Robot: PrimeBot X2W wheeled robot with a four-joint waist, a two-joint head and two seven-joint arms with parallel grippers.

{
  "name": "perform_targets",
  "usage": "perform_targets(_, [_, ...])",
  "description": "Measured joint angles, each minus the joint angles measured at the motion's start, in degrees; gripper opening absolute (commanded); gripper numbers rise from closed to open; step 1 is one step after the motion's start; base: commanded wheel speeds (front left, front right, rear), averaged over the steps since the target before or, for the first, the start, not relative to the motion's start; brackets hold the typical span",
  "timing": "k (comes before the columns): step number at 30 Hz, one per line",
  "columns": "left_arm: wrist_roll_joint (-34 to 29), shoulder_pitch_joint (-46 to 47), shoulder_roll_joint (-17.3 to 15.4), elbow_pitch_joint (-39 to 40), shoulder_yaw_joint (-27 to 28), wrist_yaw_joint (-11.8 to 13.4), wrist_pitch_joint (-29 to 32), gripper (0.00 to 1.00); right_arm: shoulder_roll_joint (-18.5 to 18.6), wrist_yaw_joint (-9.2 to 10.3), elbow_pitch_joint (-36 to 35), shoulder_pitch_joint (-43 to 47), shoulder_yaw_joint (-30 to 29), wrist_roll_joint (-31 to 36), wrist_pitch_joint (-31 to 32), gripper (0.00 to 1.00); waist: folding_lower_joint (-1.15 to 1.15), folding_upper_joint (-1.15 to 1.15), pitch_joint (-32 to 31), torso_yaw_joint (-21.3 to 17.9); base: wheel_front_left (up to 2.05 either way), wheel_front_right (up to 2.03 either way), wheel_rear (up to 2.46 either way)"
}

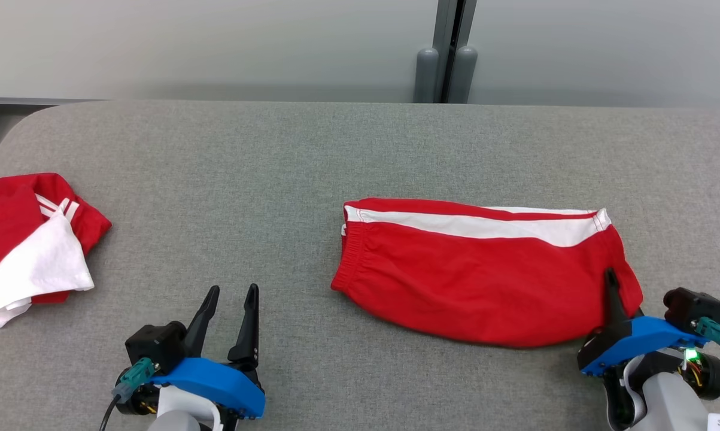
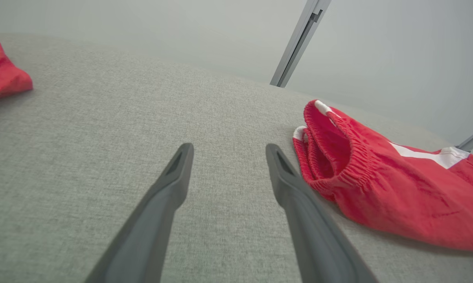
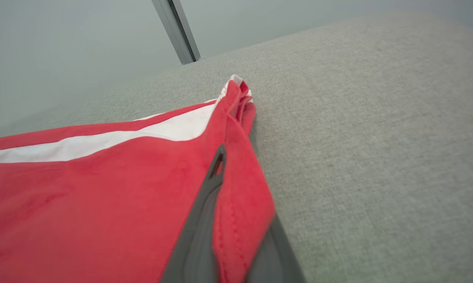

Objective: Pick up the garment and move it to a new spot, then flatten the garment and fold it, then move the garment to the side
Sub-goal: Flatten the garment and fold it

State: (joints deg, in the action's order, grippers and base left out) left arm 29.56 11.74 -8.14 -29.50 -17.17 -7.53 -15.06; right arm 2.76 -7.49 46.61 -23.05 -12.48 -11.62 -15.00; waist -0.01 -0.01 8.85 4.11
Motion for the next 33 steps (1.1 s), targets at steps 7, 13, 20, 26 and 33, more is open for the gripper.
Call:
perform_targets(7, [-0.4, -0.81, 0.44, -0.51, -0.18, 0.0, -0.01, 1.0, 0.09, 0.01, -8.95, 1.01, 7.44, -2.0, -0.02, 0.0, 0.0, 0.0, -0.74, 0.6, 0.0, 0.0, 0.0])
perform_targets(13, [-0.4, -0.79, 0.87, -1.44, -0.62, 0.0, 0.0, 1.0, 0.05, 0.01, -12.22, -2.66, 22.93, -9.23, -0.03, 0.0, 0.01, 0.01, -1.46, 2.98, 0.0, 0.0, 0.0])
perform_targets(20, [-0.32, -0.51, 0.74, -2.38, -1.42, 0.0, 0.0, 1.0, -0.07, 0.01, -9.95, -4.95, 39.09, -17.9, -0.04, 0.44, 0.0, 0.01, -1.49, 5.88, 0.0, 0.0, 0.0])
perform_targets(26, [-0.74, -0.2, 0.27, -3.03, -0.53, 0.0, 0.0, 1.0, -0.07, 0.01, -12.44, -5.72, 46.22, -24.74, -0.03, 1.0, 0.01, 0.01, -1.64, 6.32, 0.0, 0.0, 0.0])
perform_targets(33, [-4.81, -1.29, -0.03, -2.2, 4.78, 0.0, -0.01, 1.0, -0.07, 0.01, -14.59, -2.1, 35.08, -17.08, -0.03, 1.0, 0.0, 0.01, -2.64, 3.44, 0.0, 0.0, 0.0])
